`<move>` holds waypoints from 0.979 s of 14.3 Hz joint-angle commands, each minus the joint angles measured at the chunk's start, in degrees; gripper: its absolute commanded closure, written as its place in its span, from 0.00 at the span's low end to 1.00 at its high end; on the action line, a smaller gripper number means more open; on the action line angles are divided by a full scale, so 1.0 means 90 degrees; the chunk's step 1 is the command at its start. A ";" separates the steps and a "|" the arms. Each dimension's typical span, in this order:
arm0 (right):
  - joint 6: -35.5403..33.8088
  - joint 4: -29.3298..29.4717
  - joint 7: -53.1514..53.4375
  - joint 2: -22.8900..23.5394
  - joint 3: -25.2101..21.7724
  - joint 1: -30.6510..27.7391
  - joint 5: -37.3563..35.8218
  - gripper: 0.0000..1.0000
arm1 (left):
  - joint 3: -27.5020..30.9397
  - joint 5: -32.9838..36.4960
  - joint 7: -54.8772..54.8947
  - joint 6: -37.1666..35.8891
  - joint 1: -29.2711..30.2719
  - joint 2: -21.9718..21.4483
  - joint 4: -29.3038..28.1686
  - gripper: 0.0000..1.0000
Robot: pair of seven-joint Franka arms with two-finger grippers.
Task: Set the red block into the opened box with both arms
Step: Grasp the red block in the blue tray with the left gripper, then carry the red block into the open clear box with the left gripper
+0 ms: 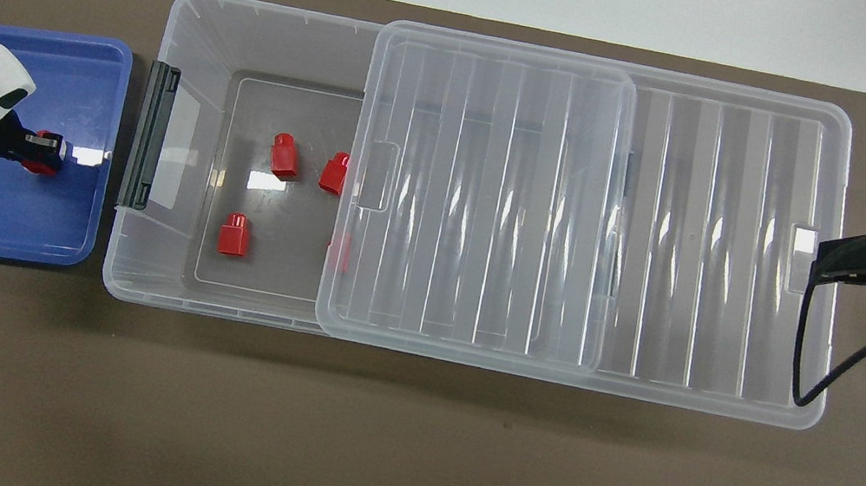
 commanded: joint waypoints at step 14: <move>0.0080 -0.0105 -0.0160 -0.0045 -0.0066 0.0014 0.0095 0.00 | -0.0652 -0.0563 -0.6421 -0.2185 -0.2920 -0.0900 0.2187 1.00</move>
